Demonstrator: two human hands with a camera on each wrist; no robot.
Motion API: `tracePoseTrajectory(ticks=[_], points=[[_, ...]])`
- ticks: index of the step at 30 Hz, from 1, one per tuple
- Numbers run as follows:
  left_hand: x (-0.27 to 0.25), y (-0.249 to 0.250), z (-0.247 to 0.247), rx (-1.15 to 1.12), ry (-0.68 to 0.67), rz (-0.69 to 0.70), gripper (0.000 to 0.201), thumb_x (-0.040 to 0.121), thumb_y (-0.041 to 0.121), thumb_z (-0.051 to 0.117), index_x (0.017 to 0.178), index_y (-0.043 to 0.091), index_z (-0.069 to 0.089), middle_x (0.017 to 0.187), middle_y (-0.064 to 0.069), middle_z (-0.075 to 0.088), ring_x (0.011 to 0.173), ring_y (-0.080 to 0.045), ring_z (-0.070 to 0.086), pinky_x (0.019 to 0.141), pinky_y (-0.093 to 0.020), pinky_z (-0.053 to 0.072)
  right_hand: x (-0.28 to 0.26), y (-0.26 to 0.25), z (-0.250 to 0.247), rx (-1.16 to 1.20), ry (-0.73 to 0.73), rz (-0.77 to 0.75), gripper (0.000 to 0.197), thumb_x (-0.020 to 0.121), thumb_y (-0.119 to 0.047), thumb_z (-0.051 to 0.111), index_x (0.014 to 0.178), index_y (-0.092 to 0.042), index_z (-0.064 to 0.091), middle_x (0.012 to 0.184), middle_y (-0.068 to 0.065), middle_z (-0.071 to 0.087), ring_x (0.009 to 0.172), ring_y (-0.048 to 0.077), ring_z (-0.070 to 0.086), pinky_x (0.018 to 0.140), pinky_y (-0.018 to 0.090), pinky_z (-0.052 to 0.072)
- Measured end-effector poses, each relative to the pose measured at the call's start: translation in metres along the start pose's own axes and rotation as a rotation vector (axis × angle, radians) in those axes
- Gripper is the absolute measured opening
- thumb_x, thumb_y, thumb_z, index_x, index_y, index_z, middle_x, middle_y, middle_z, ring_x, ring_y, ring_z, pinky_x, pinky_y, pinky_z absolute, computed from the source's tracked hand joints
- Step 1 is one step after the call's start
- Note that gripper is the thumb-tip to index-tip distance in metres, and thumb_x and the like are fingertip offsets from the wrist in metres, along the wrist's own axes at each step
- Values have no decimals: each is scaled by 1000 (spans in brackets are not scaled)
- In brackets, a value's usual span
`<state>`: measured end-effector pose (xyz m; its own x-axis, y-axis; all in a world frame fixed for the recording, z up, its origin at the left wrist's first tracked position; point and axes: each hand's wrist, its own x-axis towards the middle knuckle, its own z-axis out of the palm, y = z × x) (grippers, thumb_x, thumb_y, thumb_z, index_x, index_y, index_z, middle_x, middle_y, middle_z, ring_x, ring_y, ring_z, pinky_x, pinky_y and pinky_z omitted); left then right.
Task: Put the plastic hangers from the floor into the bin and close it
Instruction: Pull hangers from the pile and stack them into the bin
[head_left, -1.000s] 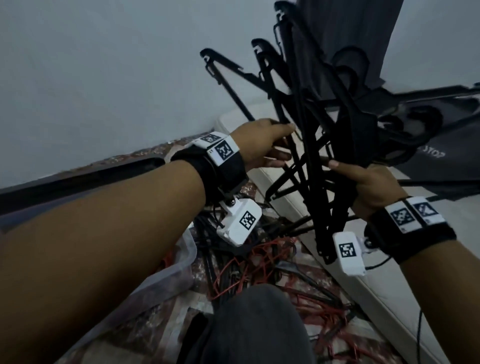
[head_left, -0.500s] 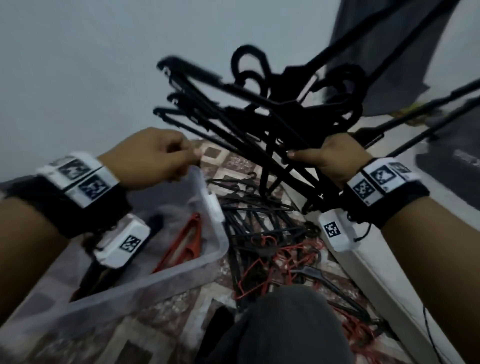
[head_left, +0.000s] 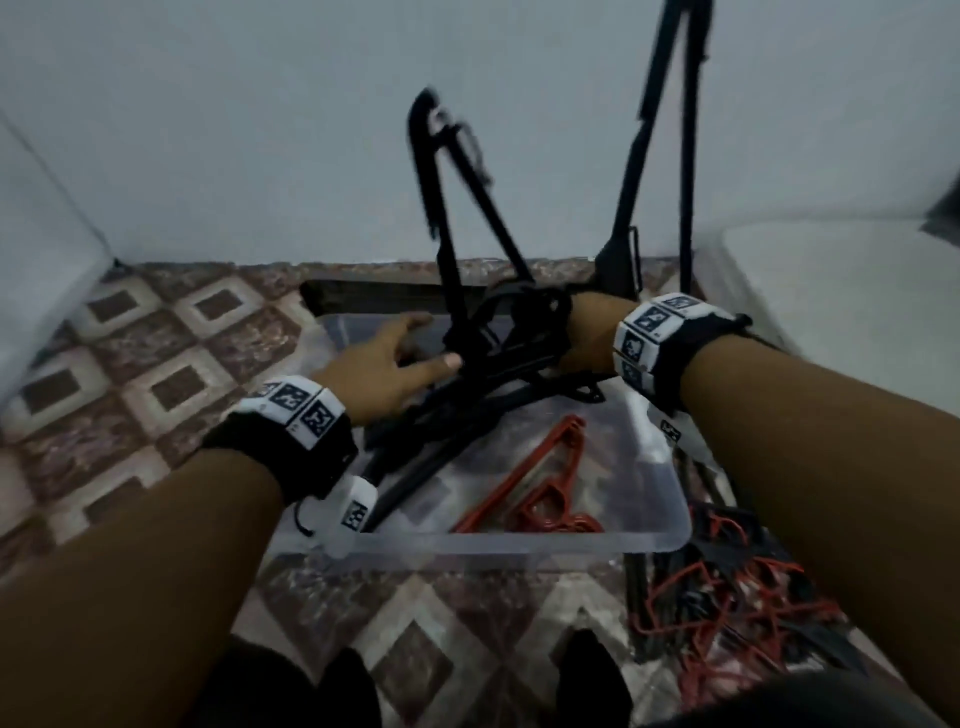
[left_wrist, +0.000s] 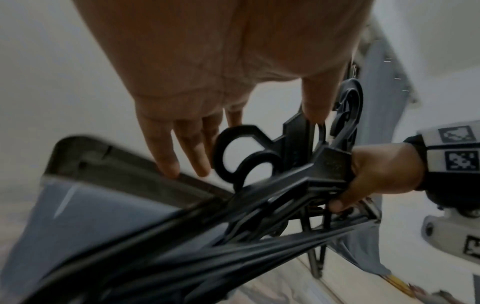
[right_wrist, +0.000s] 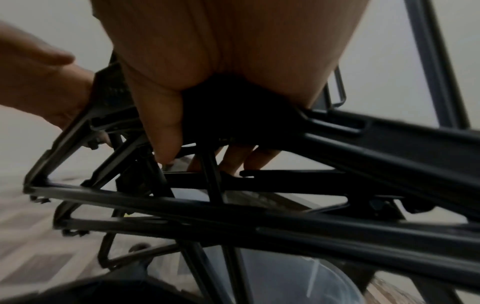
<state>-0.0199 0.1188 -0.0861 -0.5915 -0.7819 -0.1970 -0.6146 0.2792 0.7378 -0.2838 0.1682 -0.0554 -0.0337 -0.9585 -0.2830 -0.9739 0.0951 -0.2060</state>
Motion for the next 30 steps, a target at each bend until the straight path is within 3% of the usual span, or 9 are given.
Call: tracePoseTrajectory(ticks=[2, 4, 7, 9, 12, 16, 20, 25, 30], points=[[7, -16, 2, 7, -91, -44, 83, 74, 76, 53, 145, 39, 32, 122, 9, 62, 103, -13, 64, 91, -34, 52, 30, -17, 25, -82, -84, -15, 16, 82, -27, 73, 90, -15, 66, 101, 10, 66, 86, 28, 61, 72, 31, 46], [14, -32, 4, 37, -103, -54, 59, 83, 70, 52, 134, 41, 46, 117, 9, 64, 99, -13, 63, 91, -35, 51, 54, -27, 53, -92, -108, -59, 18, 81, -33, 72, 94, -22, 66, 92, 2, 64, 87, 28, 63, 72, 30, 45], [21, -58, 16, 74, -127, -35, 9, 93, 54, 53, 94, 47, 59, 95, 10, 65, 85, -12, 61, 83, -34, 49, 82, -32, 95, -36, -164, -80, 16, 77, -37, 73, 73, -30, 59, 70, -11, 51, 81, 28, 62, 71, 30, 45], [23, -74, 27, 108, -160, -65, 8, 95, 47, 54, 98, 43, 60, 86, 11, 62, 78, -8, 60, 75, -26, 50, 95, -32, 117, -19, -196, -31, 12, 80, -34, 72, 78, -25, 64, 74, -6, 55, 82, 27, 62, 70, 28, 41], [29, -89, 40, 93, -123, -114, 23, 95, 40, 56, 116, 34, 60, 76, 15, 60, 65, 1, 57, 59, -12, 43, 105, -27, 140, -8, -182, 23, 26, 84, -27, 72, 104, -12, 64, 104, 11, 66, 94, 32, 63, 72, 31, 43], [38, -94, 50, 112, -64, -123, 23, 95, 29, 56, 116, 24, 62, 98, -2, 70, 94, -24, 66, 79, -22, 49, 108, -17, 144, 1, -119, 51, 55, 80, -21, 76, 130, -18, 56, 128, 9, 61, 112, 32, 60, 88, 32, 50], [38, -94, 50, 76, -6, -178, 24, 95, 18, 54, 114, 24, 68, 105, -7, 71, 99, -26, 66, 80, -22, 46, 107, -16, 134, -15, -131, 134, 58, 87, -23, 70, 140, -15, 47, 134, 12, 58, 118, 31, 57, 96, 37, 50], [34, -84, 40, 221, -19, -187, 34, 88, 9, 57, 116, 25, 68, 121, 1, 66, 109, -18, 61, 84, -18, 43, 89, -18, 123, 65, -127, 132, 59, 91, -25, 65, 146, -22, 44, 136, 9, 58, 121, 29, 56, 98, 32, 48], [26, -70, 29, 242, 161, -148, 23, 91, 12, 57, 104, 18, 74, 107, -6, 71, 100, -25, 65, 91, -30, 50, 55, -24, 111, 86, -144, 79, 51, 95, -24, 59, 144, -21, 46, 137, 6, 57, 121, 28, 55, 97, 32, 46]])
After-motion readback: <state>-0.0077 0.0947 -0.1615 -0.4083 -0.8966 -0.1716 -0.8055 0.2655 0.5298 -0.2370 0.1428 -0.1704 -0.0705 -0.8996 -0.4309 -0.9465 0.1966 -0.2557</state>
